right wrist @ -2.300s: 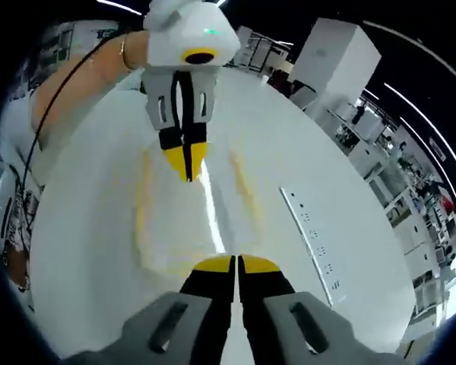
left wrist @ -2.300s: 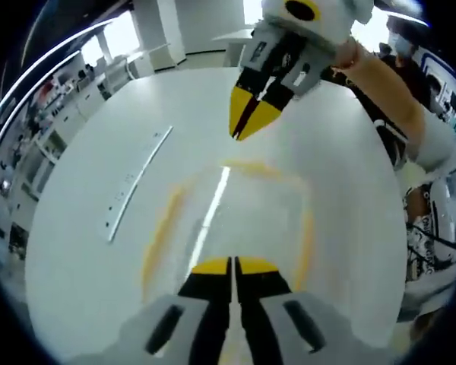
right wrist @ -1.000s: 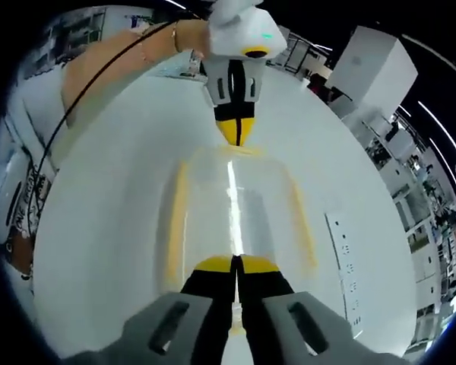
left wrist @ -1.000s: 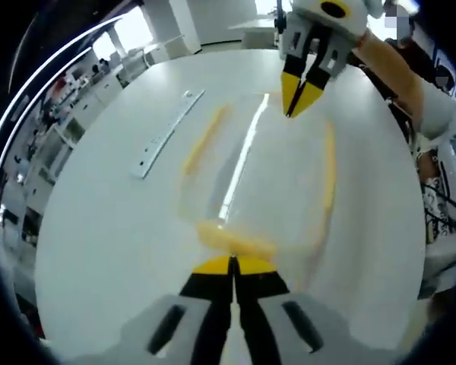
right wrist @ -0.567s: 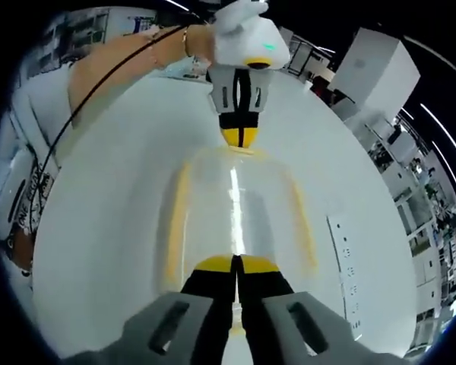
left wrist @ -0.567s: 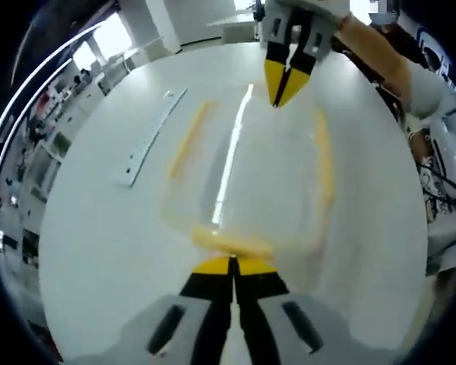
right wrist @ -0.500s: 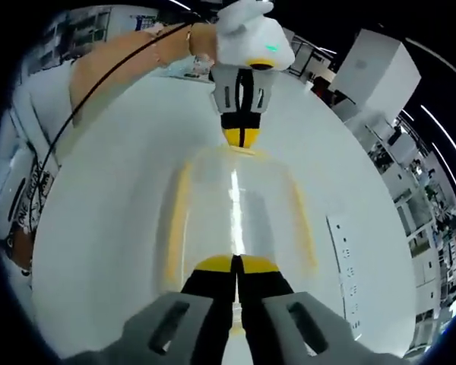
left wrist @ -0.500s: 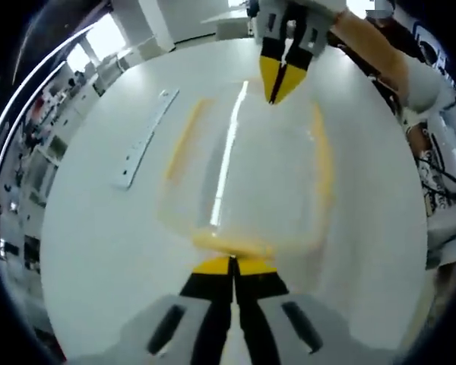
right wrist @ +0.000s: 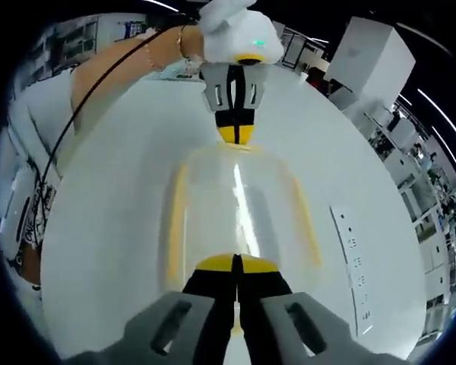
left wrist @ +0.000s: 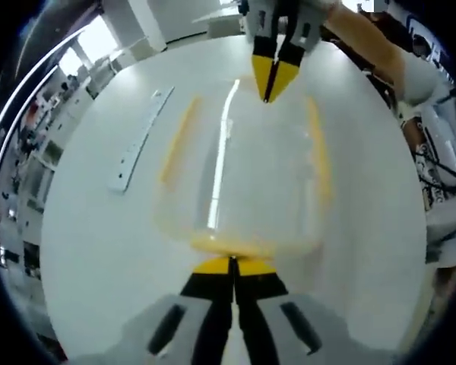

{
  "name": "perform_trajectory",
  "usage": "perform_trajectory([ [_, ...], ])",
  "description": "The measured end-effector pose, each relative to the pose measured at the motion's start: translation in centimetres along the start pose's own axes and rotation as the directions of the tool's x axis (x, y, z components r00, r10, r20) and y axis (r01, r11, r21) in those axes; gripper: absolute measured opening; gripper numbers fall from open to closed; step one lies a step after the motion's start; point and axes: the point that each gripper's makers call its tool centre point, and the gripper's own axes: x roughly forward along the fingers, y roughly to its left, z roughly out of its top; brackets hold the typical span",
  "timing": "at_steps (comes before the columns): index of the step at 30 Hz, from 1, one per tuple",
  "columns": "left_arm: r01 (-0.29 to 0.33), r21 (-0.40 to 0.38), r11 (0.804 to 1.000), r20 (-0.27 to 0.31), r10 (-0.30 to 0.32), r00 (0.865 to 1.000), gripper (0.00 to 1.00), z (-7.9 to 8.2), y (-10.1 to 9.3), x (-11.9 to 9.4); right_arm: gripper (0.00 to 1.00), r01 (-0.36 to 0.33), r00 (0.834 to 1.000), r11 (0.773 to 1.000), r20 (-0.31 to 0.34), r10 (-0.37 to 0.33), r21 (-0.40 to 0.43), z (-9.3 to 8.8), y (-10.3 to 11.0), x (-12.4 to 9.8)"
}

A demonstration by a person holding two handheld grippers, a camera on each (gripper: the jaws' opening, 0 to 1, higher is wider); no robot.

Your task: Snap each plastic latch of the storage box into its locked position after aligning the lid with the box until every specified latch is closed and the lid sits flush.

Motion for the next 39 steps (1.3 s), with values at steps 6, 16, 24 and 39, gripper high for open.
perform_trajectory([
  [6,0.0,0.016,1.0,-0.009,0.0,1.0,0.0,-0.1,0.0,0.0,0.0,-0.002,1.0,1.0,0.021,0.002,-0.007,0.0,0.1,0.0],
  [16,-0.011,0.012,1.0,0.017,0.011,1.0,0.0,0.1,0.0,0.2,0.0,-0.011,1.0,1.0,0.022,0.011,-0.027,0.1,0.3,0.0],
  [24,0.002,0.035,0.999,0.008,-0.002,1.0,0.0,-0.3,-0.3,1.1,0.0,-0.018,0.999,1.0,0.03,0.018,-0.021,-0.2,0.1,0.3],
  [39,0.119,0.034,0.992,-0.067,-0.116,0.991,0.0,-1.2,-2.0,4.2,0.0,-0.004,0.998,1.0,0.063,0.004,-0.008,0.0,0.0,0.0],
])
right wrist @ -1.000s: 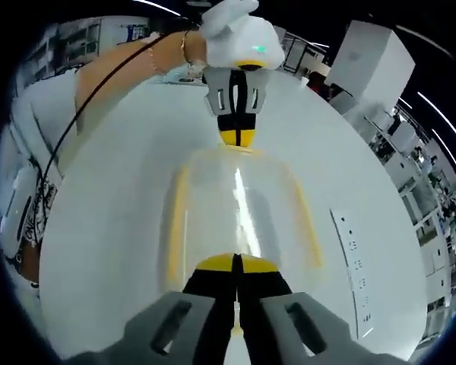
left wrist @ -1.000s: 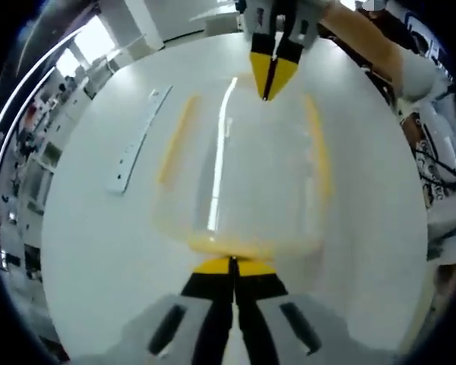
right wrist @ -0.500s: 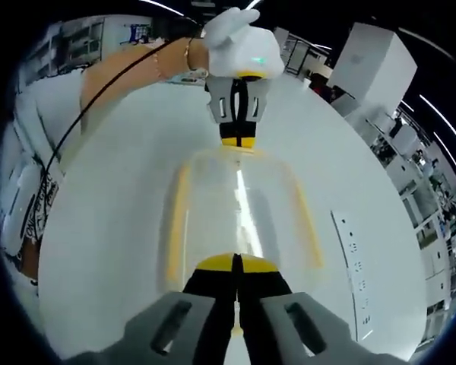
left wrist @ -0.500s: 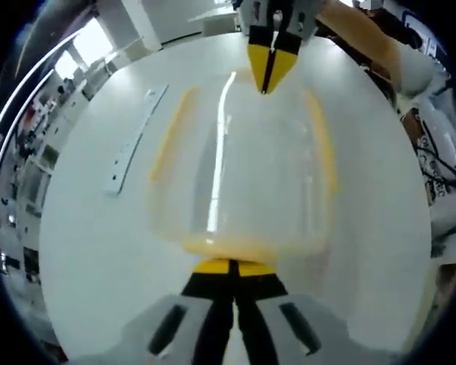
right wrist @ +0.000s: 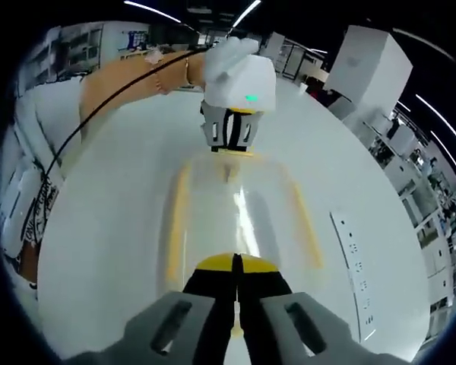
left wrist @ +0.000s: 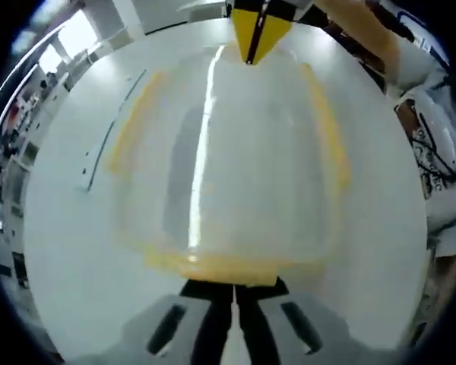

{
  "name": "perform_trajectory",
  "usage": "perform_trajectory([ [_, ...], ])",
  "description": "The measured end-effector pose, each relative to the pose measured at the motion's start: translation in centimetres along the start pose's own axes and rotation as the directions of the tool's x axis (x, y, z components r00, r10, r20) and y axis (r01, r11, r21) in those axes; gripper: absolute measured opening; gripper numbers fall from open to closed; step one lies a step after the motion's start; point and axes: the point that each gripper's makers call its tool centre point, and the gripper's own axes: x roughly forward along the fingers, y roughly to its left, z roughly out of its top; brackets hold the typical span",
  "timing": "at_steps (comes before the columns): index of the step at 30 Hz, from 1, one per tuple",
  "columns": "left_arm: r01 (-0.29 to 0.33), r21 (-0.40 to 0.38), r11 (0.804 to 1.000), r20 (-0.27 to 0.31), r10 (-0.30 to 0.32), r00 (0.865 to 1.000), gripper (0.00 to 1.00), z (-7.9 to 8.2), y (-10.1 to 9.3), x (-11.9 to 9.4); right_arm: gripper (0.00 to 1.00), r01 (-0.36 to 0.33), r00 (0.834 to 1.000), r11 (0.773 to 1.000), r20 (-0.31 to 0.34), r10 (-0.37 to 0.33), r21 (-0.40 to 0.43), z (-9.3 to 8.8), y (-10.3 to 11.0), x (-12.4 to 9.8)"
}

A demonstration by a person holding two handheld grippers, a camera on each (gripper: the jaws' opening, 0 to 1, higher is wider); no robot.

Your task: Snap each plastic latch of the storage box into its locked position after aligning the lid with the box until every specified latch is closed and the lid sits flush.

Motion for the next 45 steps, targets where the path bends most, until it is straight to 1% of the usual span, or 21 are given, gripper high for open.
perform_trajectory([
  [1,0.019,-0.032,0.999,0.015,-0.018,1.0,0.0,0.0,0.0,-0.2,0.0,0.0,1.0,1.0,-0.001,0.0,0.001,0.0,0.0,0.0],
  [3,-0.003,-0.037,0.999,0.025,0.004,1.0,0.0,-0.1,0.5,-0.9,0.0,0.002,1.0,1.0,-0.005,-0.002,0.005,0.0,0.0,0.0],
  [4,-0.068,-0.075,0.995,0.025,0.07,0.997,0.0,-0.4,1.7,-1.8,0.0,0.003,1.0,1.0,-0.003,-0.003,0.013,0.0,0.0,-0.1],
  [6,-0.094,-0.093,0.991,0.004,0.095,0.995,0.0,-1.0,1.5,-2.7,0.0,0.008,1.0,1.0,0.001,-0.008,0.024,0.0,0.0,-0.1],
  [8,-0.166,-0.075,0.983,-0.036,0.164,0.986,0.0,-1.9,2.3,-4.0,0.0,0.014,1.0,0.999,0.008,-0.015,0.036,0.0,0.0,-0.1],
  [10,-0.221,-0.077,0.972,-0.025,0.22,0.975,0.0,-1.9,2.8,-5.1,0.0,0.023,1.0,0.999,0.013,-0.024,0.048,0.0,0.0,-0.1],
  [13,-0.273,-0.12,0.955,0.061,0.282,0.958,0.0,-0.7,3.1,-7.2,0.0,0.031,0.999,0.997,0.018,-0.032,0.068,0.0,0.0,-0.1],
  [15,-0.309,-0.162,0.937,0.172,0.335,0.926,0.0,1.4,3.6,-9.2,0.0,0.046,0.999,0.996,0.006,-0.046,0.07,0.1,-0.1,-0.1],
  [17,-0.281,-0.183,0.942,0.298,0.325,0.897,0.0,4.1,3.0,-9.9,0.0,0.062,0.998,0.997,-0.02,-0.062,0.046,0.2,-0.1,-0.1],
  [18,-0.244,-0.2,0.949,0.345,0.301,0.889,0.0,5.3,2.4,-10.0,0.0,0.068,0.997,0.997,-0.032,-0.066,0.035,0.2,-0.1,-0.1],
  [20,-0.209,-0.207,0.956,0.413,0.279,0.867,0.0,7.4,1.7,-9.6,0.0,0.072,0.997,0.997,-0.042,-0.071,0.029,0.3,-0.1,0.0],
  [21,-0.201,-0.204,0.958,0.428,0.271,0.862,0.0,8.1,1.4,-9.0,0.0,0.076,0.996,0.997,-0.044,-0.074,0.028,0.3,-0.2,0.1],
  [23,-0.192,-0.215,0.957,0.418,0.268,0.868,0.0,8.7,1.2,-7.6,0.0,0.083,0.996,0.996,-0.047,-0.082,0.019,0.4,-0.4,0.2],
  [26,-0.154,-0.208,0.966,0.371,0.223,0.902,0.0,8.5,0.2,-5.1,0.0,0.077,0.996,0.997,-0.046,-0.075,0.028,0.7,-0.7,0.5],
  [27,-0.147,-0.207,0.967,0.368,0.217,0.904,0.0,8.4,0.2,-4.7,0.0,0.07,0.996,0.997,-0.052,-0.068,0.03,0.7,-0.8,0.6],
  [28,-0.143,-0.229,0.963,0.419,0.23,0.878,0.0,9.1,0.5,-5.3,0.0,0.071,0.996,0.997,-0.05,-0.07,0.029,0.8,-0.9,0.7],
  [30,-0.128,-0.237,0.963,0.402,0.217,0.89,0.0,8.7,0.2,-4.8,0.0,0.064,0.995,0.998,-0.074,-0.063,0.01,0.8,-1.1,1.0],
  [32,-0.125,-0.241,0.962,0.418,0.22,0.881,0.0,8.8,0.2,-4.8,0.0,0.054,0.995,0.999,-0.088,-0.053,-0.002,1.0,-1.3,1.3],
  [37,-0.126,-0.237,0.963,0.422,0.219,0.879,0.0,8.7,0.3,-4.7,0.0,-0.016,0.994,1.0,-0.112,0.017,0.005,1.6,-1.8,2.1],
  [44,-0.118,-0.241,0.963,0.419,0.213,0.883,0.0,8.6,0.3,-4.6,0.0,0.008,0.993,1.0,-0.117,-0.008,0.005,2.0,-5.1,2.7],
  [45,-0.12,-0.239,0.964,0.421,0.214,0.881,0.0,8.6,0.3,-4.5,0.0,0.033,0.993,0.999,-0.115,-0.035,-0.018,2.1,-6.0,2.7],
])
